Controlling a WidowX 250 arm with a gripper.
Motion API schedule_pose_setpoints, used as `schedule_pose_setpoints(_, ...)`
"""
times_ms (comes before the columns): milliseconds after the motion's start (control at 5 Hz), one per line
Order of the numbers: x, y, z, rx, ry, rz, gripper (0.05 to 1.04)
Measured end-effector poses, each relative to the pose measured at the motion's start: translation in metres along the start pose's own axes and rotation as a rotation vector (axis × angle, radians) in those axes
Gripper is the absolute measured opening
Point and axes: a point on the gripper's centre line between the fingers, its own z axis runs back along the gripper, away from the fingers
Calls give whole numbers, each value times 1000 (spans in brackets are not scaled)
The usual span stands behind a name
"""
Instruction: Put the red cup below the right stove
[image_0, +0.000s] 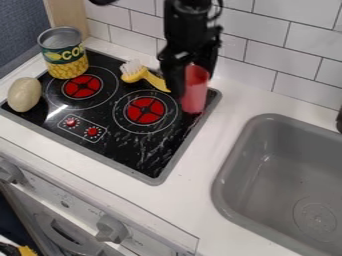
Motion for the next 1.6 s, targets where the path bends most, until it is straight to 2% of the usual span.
schedule_pose_setpoints(200,3,18,16,-12,-7,31,794)
schedule_pose_setpoints(400,7,45,27,-1,-15,85,794)
schedule_pose_setpoints(600,3,65,23,34,-18,96,794)
schedule_pose_setpoints(800,0,82,20,40,-47,108,794)
schedule_pose_setpoints(1000,4,95,9,77,-97,150,794)
schedule_pose_setpoints(1200,6,110,-4,107,-124,170,794)
schedule_pose_setpoints(1400,7,115,-13,133,-121,164,794)
schedule_pose_setpoints(1600,8,113,-15,161,-95,149,872)
